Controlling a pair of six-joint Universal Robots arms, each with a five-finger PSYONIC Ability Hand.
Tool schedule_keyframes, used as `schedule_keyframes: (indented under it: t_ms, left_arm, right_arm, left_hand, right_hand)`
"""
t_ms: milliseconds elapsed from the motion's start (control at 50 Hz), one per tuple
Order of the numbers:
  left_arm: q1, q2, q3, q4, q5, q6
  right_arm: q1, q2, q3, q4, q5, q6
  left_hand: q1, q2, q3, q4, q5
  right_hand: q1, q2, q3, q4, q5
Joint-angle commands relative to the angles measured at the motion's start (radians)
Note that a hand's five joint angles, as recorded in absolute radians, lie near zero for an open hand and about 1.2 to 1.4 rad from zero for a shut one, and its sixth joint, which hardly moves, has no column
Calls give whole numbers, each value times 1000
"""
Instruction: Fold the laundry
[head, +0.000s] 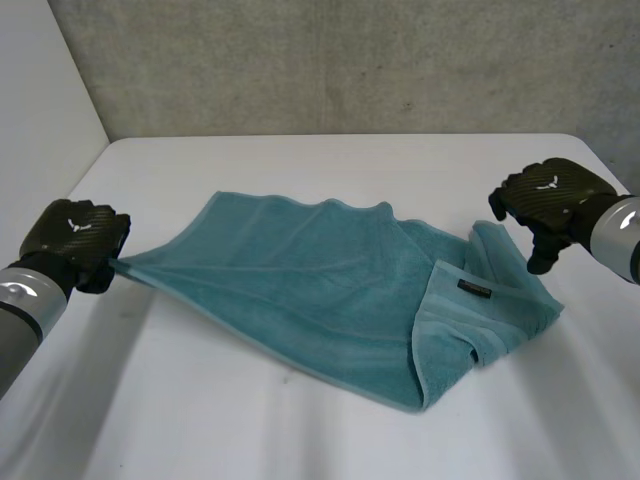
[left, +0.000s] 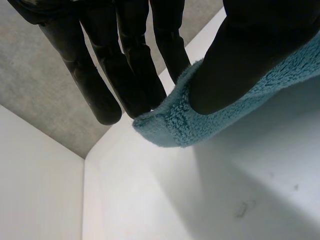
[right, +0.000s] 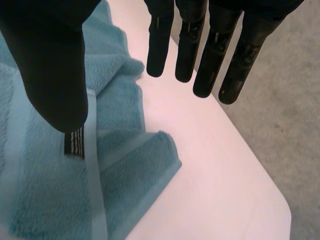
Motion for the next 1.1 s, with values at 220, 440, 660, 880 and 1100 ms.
schedule_keyframes:
  t_ms: [220,440,660,880,1100]
  left_arm:
    - [-9,-53,-1,11,0,1]
    - [-9,-56,-1,12,0,0]
    - [-6,-64,1,14,2,0]
    - [4,-59,2,11,-9,1]
    - [12,22,-30,-159,-14,20]
  right_arm:
    - [125,340,-210,54,-209,13]
    - [152,483,-296,152,-98,-174]
    - [142,483,-321,105,-81,-156]
    - [87,219,-236,23,21,-24]
    - [-57,15,4,290,138,-166]
  left_hand:
    - [283,197,204,200,249]
    - [283,197,204,200,249]
    - [283,197,204,200,249]
    - [283,197,204,200,249]
    - [283,197,204,200,249]
  right_hand:
    - [102,28,27,27,22]
    - [166,93,92,92,87]
    - [896,823,822,822,817]
    - [896,823,822,822,817]
    - [896,823,822,822,817]
